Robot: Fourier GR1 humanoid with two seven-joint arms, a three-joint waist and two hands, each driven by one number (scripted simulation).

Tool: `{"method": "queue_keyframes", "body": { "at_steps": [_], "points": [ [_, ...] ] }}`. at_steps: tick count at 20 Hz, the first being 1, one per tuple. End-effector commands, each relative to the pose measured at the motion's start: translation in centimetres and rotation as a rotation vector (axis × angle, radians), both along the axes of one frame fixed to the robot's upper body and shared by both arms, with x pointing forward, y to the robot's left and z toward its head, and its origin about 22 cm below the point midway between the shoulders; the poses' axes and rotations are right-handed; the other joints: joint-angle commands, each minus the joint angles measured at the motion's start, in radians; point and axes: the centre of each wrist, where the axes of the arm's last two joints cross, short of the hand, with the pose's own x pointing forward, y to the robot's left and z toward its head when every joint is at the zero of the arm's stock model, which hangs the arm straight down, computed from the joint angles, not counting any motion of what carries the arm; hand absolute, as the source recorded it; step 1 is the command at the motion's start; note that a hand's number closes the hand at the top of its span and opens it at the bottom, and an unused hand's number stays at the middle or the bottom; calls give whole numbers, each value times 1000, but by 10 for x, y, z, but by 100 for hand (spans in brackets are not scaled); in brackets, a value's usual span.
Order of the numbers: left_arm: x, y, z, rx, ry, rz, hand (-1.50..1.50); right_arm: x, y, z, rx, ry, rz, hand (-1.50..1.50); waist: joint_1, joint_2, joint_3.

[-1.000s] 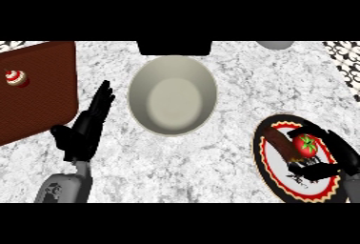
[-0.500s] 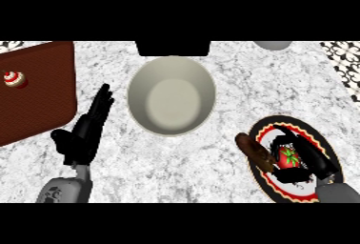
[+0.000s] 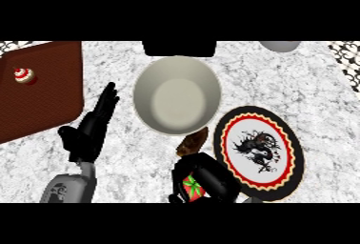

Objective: Pick the tomato from the plate and place it in the bowl

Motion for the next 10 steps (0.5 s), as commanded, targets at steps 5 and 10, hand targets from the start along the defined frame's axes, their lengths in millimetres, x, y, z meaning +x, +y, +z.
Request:
{"method": "queue_keyframes", "body": {
  "at_steps": [5,10],
  "points": [
    [-7,2,-5,9,6,17,0,-88,66,91,201,-225,-25,150,-21,-1,1],
    [-3,15,-2,14,12,12,0,-94,64,142,143,-328,-119,150,-25,-1,0]
  ]
}}
